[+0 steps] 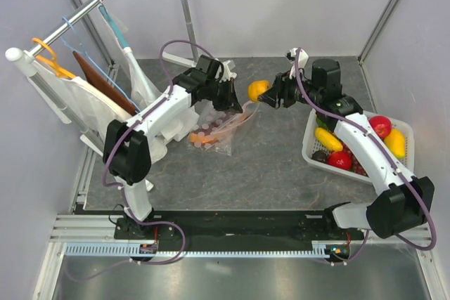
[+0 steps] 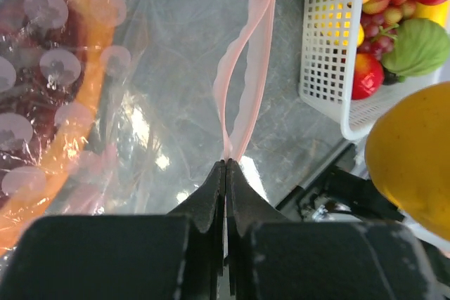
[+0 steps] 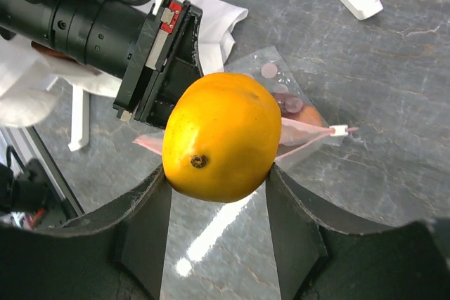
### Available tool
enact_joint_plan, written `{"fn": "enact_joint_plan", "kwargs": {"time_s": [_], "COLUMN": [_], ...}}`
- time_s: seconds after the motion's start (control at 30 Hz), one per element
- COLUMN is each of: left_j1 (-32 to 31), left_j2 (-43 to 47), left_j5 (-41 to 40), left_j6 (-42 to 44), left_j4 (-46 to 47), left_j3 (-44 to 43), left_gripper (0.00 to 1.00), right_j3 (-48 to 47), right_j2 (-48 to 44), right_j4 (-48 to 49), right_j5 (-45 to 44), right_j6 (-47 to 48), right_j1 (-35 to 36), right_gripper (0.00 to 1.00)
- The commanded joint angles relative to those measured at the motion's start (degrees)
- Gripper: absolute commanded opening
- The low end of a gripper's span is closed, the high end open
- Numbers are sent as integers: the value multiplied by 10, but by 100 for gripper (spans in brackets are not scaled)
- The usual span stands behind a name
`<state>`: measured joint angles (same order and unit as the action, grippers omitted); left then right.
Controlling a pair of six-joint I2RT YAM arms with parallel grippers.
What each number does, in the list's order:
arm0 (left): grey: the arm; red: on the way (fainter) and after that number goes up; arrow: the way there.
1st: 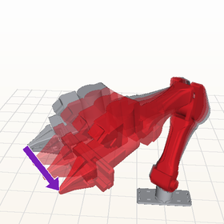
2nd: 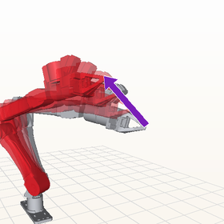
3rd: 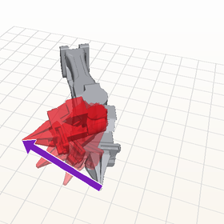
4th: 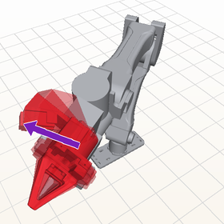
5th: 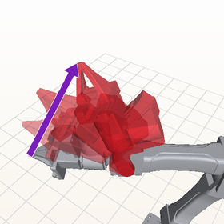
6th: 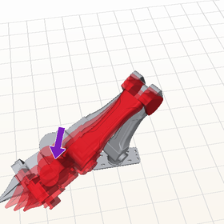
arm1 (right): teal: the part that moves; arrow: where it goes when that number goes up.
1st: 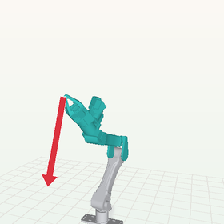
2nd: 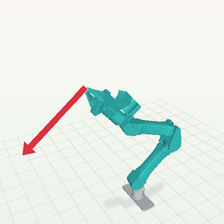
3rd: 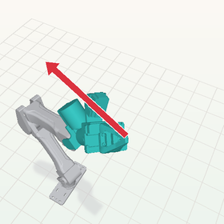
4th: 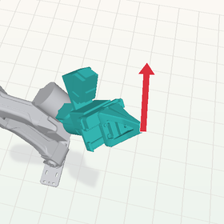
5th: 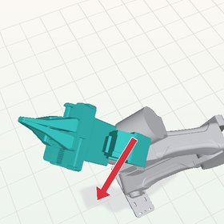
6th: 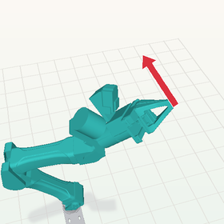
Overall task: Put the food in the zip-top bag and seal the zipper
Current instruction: Pick up the fake fruit from the bin, then place the fake fruit in the zipper food storage bag.
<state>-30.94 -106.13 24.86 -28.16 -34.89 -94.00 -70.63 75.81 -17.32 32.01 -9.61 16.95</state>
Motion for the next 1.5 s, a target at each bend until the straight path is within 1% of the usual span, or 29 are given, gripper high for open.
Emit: {"fn": "enact_joint_plan", "kwargs": {"time_s": [0.0, 0.1, 0.23, 0.3, 0.5, 0.87, 0.97, 1.1, 1.13, 1.17, 1.2, 1.27, 1.3, 1.37, 1.4, 1.47], "left_j1": [38, 56, 62, 62, 62, 83, 86, 85, 85, 84, 84, 84, 84, 84, 84, 84], "left_j2": [6, 7, 8, 7, 7, 14, 14, 26, 28, 29, 29, 27, 26, 22, 22, 22], "left_j5": [121, 167, 181, 185, 183, 200, 211, 201, 200, 200, 203, 210, 211, 215, 217, 217], "left_j6": [-64, -86, -92, -93, -91, -95, -95, -82, -81, -80, -80, -82, -85, -88, -89, -94], "left_j4": [64, 94, 106, 109, 108, 114, 118, 118, 119, 118, 118, 120, 120, 121, 122, 123], "left_j3": [36, 58, 66, 68, 75, 71, 67, 69, 69, 70, 71, 70, 70, 67, 65, 65], "left_gripper": [2, 2, 2, 2, 2, 2, 2, 2, 2, 2, 2, 2, 2, 2, 2, 2], "right_j3": [29, 51, 68, 70, 64, 129, 127, 96, 90, 86, 81, 67, 63, 59, 52, 45], "right_j2": [20, 29, 44, 53, 68, 58, 61, 68, 67, 67, 69, 72, 73, 75, 79, 82], "right_j4": [81, 107, 154, 162, 169, 169, 153, 74, 62, 50, 35, 21, 23, 30, 36, 35], "right_j5": [-15, -16, -21, -23, -27, -45, -49, -101, -108, -114, -117, -114, -105, -85, -79, -78], "right_j6": [-71, -105, -138, -143, -140, -100, -88, -37, -29, -22, -16, -1, 2, 2, 2, 3], "right_j1": [10, 12, 21, 25, 34, 38, 38, 43, 44, 46, 51, 58, 64, 73, 80, 87], "right_gripper": [28, 27, 27, 27, 27, 25, 25, 21, 21, 22, 27, 29, 35, 41, 51, 67]}}
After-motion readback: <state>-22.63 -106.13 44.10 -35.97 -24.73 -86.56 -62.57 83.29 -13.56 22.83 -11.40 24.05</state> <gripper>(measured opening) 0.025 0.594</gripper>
